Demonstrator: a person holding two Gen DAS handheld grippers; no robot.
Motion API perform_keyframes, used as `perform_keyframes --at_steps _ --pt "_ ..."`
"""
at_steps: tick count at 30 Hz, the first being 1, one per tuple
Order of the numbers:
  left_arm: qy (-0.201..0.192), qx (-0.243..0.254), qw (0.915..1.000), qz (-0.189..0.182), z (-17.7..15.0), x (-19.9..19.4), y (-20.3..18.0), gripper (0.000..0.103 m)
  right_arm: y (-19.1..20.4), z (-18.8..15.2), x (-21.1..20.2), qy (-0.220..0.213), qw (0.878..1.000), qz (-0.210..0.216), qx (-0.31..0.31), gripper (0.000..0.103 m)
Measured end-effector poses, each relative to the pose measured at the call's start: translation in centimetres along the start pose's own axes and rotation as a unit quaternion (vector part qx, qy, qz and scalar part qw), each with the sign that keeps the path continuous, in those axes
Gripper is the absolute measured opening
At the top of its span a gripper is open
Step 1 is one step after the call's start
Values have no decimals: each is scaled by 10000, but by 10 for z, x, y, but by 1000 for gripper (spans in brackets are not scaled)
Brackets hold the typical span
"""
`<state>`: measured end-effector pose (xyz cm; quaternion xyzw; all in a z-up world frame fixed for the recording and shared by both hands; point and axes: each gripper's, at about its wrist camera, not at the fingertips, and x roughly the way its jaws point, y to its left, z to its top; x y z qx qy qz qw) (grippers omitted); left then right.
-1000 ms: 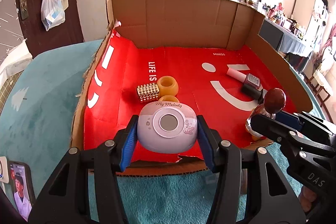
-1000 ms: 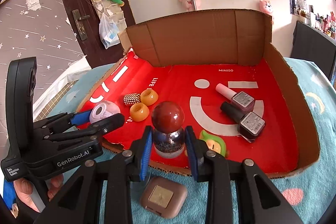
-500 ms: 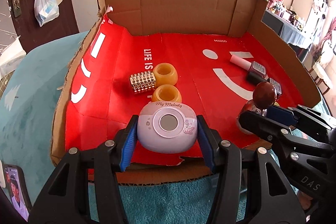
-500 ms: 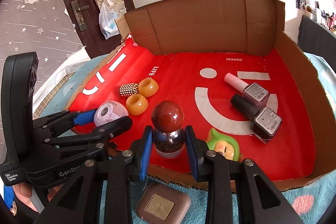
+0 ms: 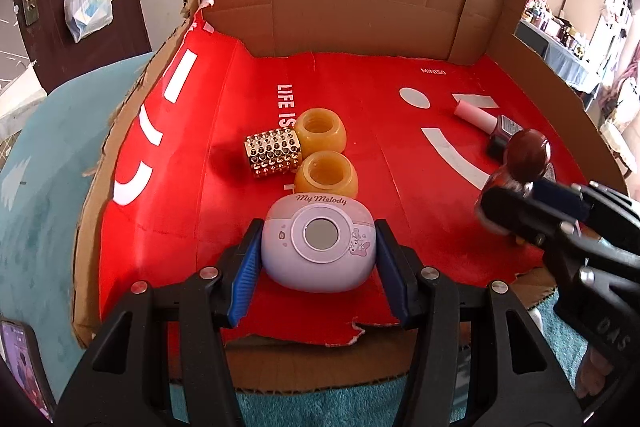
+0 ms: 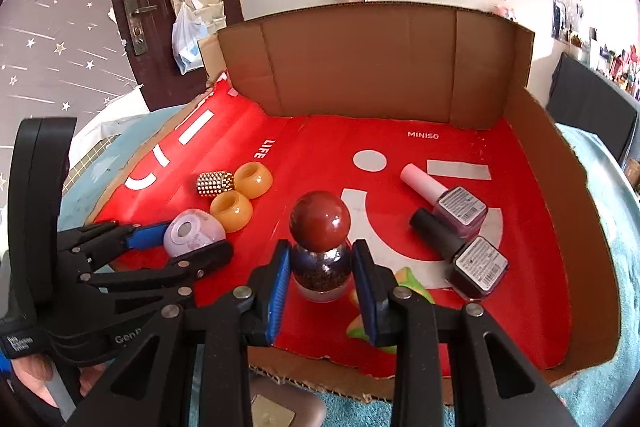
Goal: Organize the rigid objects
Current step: 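Lower the pink speaker beside the orange cups with the left tool while the right tool lowers the glitter bottle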
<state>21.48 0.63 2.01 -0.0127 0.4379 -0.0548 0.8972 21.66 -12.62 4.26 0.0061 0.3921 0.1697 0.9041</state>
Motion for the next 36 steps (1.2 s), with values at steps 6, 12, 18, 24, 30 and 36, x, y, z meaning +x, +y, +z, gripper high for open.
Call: perform_keyframes --at_steps 6,12,18,24,30,36 --pt "-22 -35 10000 52 2 2 5 51 10 -2 11 230 9993 307 -5 33" --pt "-40 10 9999 98 3 3 3 51 9 -2 17 182 9998 72 -76 33" --pt "-73 97 9998 170 5 6 -2 51 8 2 19 178 9998 23 -67 33" --pt "-78 97 9998 152 5 6 -1 51 12 -1 19 177 9997 -31 -175 33" --pt "-74 63 9998 171 6 6 0 51 10 0 18 174 9998 8 -102 33" --pt "-58 25 9998 165 5 5 2 53 9 0 17 184 9998 70 -67 33"
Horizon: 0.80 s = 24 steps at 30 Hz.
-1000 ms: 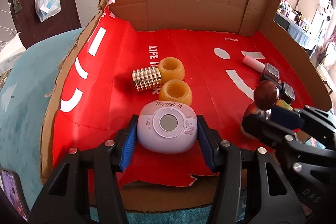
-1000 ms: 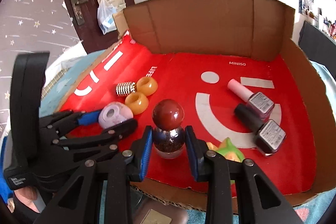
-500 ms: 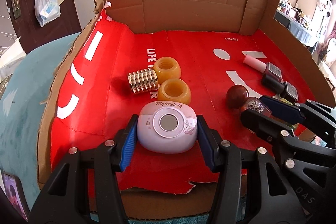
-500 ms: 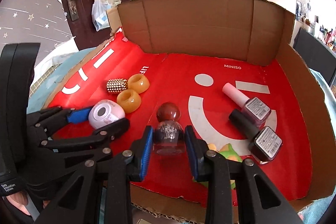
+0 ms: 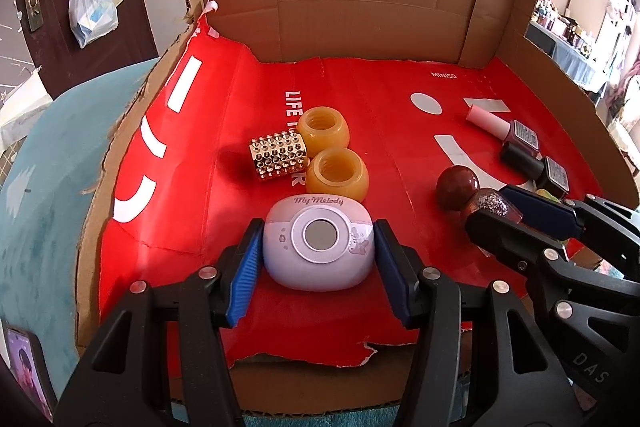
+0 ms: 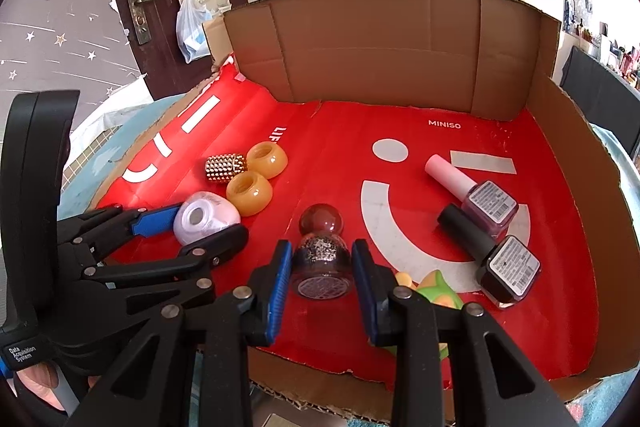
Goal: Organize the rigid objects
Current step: 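Lower the pink speaker beside the orange cups with the left tool while the right tool lowers the glitter bottle, then open both tools and withdraw them toward the glass cup and brown compact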
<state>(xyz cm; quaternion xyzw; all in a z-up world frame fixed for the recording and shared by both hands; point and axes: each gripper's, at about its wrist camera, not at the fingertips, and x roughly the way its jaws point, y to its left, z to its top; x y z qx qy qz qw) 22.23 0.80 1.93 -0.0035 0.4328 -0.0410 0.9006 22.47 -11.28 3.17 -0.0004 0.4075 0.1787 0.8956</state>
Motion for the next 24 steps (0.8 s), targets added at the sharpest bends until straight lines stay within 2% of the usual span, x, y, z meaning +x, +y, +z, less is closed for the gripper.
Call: perform_keyframes --at_steps 3,8,20,22,24 --pt "-12 -14 10000 -9 0 -2 1 61 0 -1 -2 -1 10000 29 17 33" --pt "-129 92 9998 132 -1 -11 -3 62 0 0 -10 -125 9999 13 44 34" --pt "-263 57 9996 0 -6 -32 -9 77 -3 -5 -42 -387 9991 47 142 54" --pt "-301 63 9995 5 -7 -37 -11 82 -3 -7 -49 -437 9989 59 156 59" --pt "-390 62 9992 76 -8 -43 -12 93 -3 -8 -54 -490 9986 67 170 63"
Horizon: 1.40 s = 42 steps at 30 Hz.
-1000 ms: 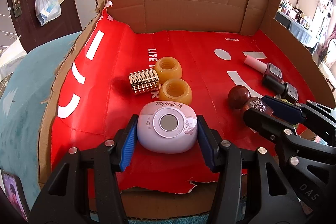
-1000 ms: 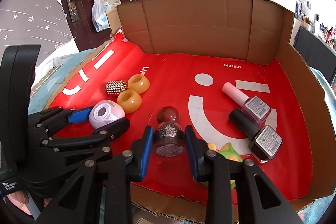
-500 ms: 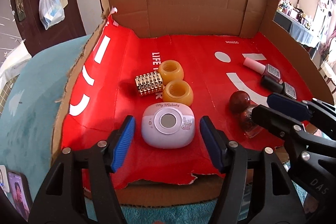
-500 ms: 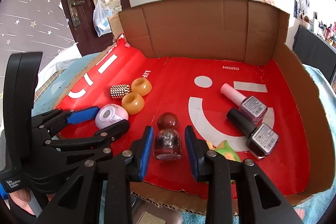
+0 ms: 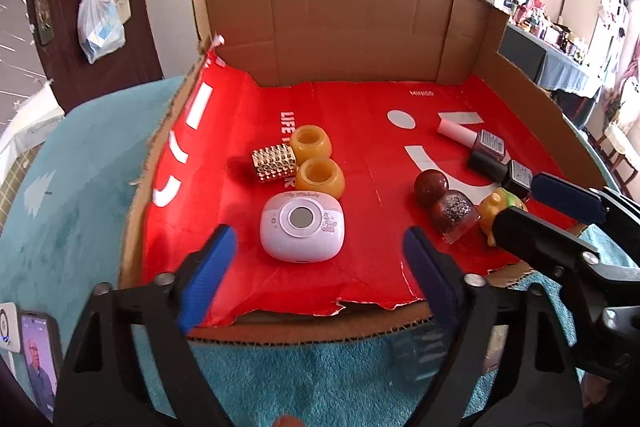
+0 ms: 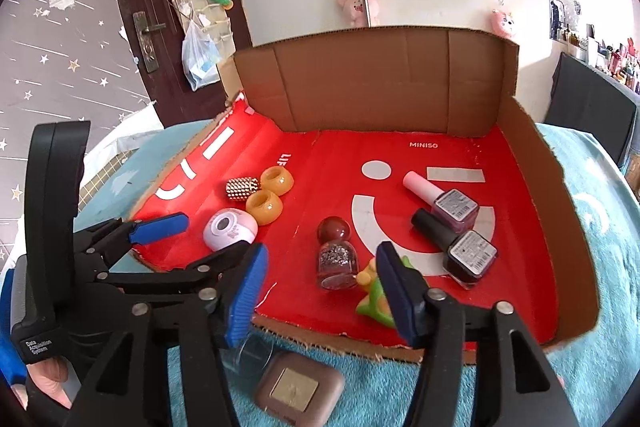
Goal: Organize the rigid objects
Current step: 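Open both tools and withdraw them toward the glass cup and brown compact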
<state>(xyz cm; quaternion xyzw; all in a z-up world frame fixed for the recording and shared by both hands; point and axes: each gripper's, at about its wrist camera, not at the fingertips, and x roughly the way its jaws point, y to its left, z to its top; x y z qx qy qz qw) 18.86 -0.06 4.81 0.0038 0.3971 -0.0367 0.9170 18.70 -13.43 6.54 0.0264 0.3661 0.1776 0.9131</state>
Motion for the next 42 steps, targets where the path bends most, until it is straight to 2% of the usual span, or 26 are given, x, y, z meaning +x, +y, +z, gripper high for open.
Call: perform_keyframes --at_steps 7,11,19,36,42 --pt "-123 -84 9999 16 -2 -16 2 93 0 -2 -21 -184 9998 48 57 78" --pt "-197 -138 9997 52 -5 -25 3 100 1 -5 -31 -283 9995 70 74 87" --pt "-302 -276 9991 50 -14 -40 4 103 2 -12 -54 -475 9988 122 89 101" --pt "-609 -297 9977 -45 -39 -71 -9 103 1 -32 -88 -729 9973 70 78 103" --pt "-416 -135 9990 -81 -52 -69 -19 103 -3 -44 -94 -684 9975 40 144 103"
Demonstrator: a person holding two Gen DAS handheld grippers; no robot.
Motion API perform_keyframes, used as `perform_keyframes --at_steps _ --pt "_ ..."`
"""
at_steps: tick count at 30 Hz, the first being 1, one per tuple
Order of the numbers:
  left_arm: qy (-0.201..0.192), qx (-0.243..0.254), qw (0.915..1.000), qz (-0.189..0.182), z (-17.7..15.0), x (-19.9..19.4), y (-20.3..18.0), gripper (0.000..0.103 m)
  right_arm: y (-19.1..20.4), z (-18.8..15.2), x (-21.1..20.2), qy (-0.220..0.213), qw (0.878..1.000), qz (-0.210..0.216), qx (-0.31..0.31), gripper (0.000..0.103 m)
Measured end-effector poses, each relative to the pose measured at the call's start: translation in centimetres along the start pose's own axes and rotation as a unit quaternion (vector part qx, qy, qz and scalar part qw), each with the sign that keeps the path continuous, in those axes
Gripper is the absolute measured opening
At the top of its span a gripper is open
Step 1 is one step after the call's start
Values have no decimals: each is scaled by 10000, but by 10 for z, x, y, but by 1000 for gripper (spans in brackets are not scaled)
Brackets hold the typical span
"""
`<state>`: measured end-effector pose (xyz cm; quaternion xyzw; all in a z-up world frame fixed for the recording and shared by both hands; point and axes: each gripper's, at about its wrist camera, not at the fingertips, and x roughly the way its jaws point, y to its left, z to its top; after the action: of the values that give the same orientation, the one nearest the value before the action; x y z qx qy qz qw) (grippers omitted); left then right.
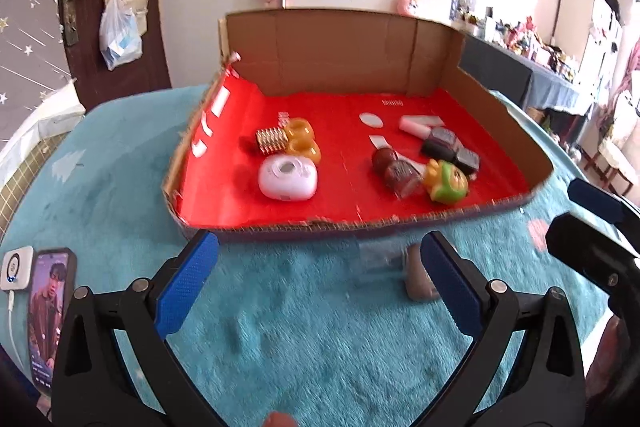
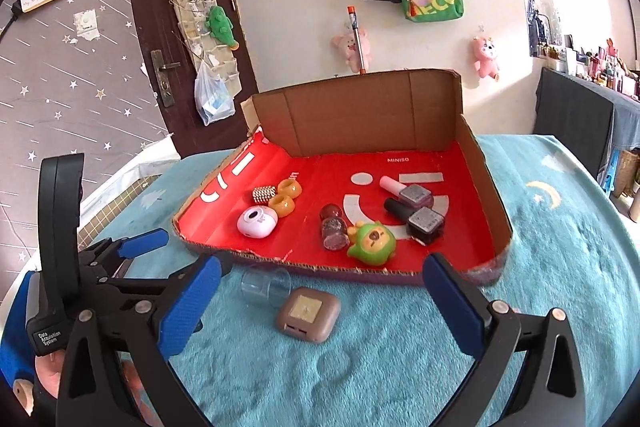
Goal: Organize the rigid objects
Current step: 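Open both tools and withdraw them toward the glass cup and brown compact, then grasp the clear glass cup with the left tool while the right tool grasps the brown square compact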
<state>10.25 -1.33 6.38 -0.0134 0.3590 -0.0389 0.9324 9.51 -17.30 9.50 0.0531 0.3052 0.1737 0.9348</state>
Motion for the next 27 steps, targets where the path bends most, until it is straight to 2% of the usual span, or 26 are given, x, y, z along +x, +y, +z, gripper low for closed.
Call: perform_keyframes --at_steps 7,16,20,27 --pt "330 107 9992 -221 -16 11 -14 103 -10 -13 -6 75 9998 -138 87 103" --pt "690 -103 9975 -137 -18 37 -12 103 -34 -24 -5 232 9985 -391 290 103" --pt "740 -153 9971 -7 -17 48 -9 103 -34 -29 6 402 9981 -384 268 103" --pt "872 -317 9957 15 -6 66 -5 103 -29 -37 26 704 9967 -388 152 103"
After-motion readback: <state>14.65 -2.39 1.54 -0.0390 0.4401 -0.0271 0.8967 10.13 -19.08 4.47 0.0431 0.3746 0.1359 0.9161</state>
